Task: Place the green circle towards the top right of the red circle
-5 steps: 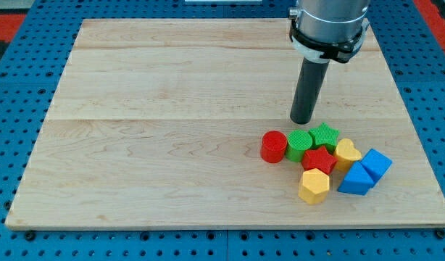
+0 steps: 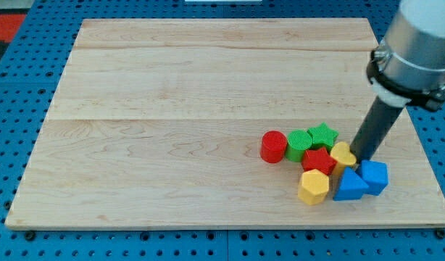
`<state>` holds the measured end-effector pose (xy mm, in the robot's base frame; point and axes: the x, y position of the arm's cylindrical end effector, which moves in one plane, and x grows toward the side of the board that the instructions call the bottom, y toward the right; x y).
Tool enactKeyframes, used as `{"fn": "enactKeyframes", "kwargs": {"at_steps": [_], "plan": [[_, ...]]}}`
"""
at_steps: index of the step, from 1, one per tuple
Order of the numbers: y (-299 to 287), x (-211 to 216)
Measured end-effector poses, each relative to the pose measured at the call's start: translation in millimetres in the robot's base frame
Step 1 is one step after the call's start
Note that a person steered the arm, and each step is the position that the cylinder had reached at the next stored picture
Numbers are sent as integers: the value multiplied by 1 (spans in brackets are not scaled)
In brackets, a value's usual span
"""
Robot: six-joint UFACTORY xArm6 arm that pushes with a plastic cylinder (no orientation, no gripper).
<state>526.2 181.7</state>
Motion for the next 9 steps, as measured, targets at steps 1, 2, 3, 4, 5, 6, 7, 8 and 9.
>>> {"fn": "enactKeyframes", "kwargs": {"at_steps": [1,2,3,4,5,6,7,8,9], "plan": [[-35,0],[-70,-10],[-120,-21],[-134,-48],[-157,-73],[-143,-48],[-106,-40],[-114,-58],[-122,-85]]}}
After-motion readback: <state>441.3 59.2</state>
